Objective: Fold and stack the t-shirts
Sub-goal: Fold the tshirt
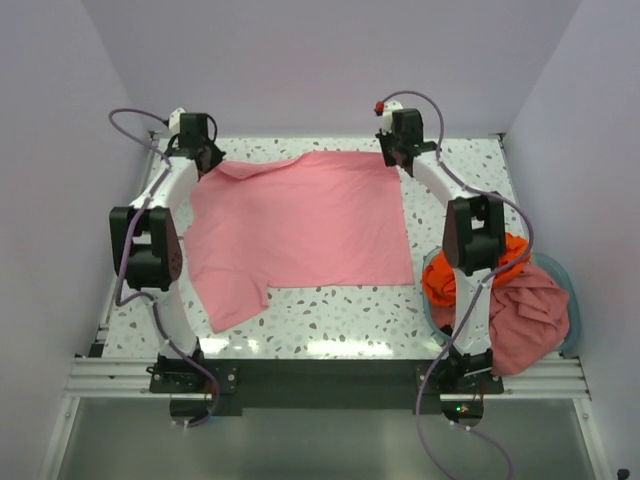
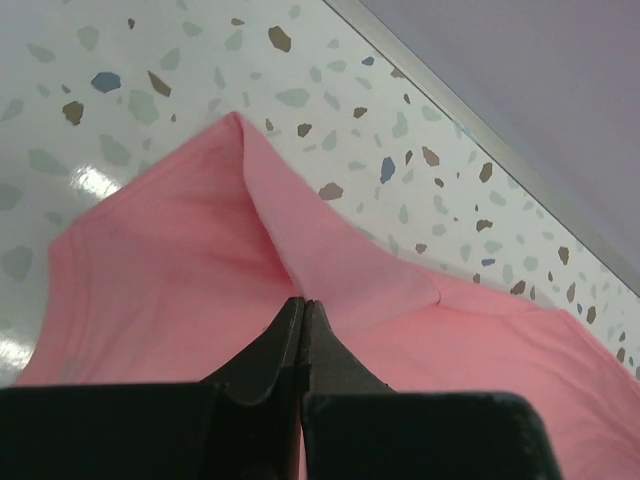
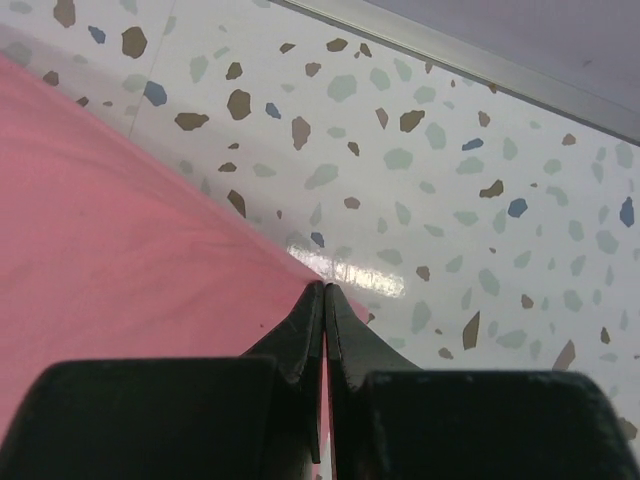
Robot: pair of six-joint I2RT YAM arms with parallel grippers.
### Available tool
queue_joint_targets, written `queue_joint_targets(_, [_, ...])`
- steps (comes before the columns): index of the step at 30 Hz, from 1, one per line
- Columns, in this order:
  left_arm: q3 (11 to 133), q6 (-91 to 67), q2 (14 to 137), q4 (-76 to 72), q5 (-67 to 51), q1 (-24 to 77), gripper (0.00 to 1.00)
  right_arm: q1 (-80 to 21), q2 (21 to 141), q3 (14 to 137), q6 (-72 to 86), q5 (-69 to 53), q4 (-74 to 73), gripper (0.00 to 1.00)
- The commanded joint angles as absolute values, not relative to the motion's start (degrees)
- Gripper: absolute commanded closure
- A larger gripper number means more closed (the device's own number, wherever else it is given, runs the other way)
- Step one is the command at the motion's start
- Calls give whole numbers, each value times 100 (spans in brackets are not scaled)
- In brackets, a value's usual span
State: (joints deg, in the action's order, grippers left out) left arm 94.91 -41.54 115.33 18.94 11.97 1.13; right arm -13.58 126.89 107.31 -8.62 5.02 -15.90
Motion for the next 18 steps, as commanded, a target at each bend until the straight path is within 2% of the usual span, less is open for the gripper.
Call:
queue_joint_targets(1, [8853,-4377,10768,1986,1239,53,100,-1354,11998,10442,-1213,606,-1248,100])
queue_joint_targets(7, [8017,-4553,10161,2301,1178,18,100,-1354,11488,9608,-1424,676,-1160,100])
queue_joint_targets(18, [7278,-4360,9335,2680,466,-202,100,-1354,10978,8939,-1661,747,-1204,100])
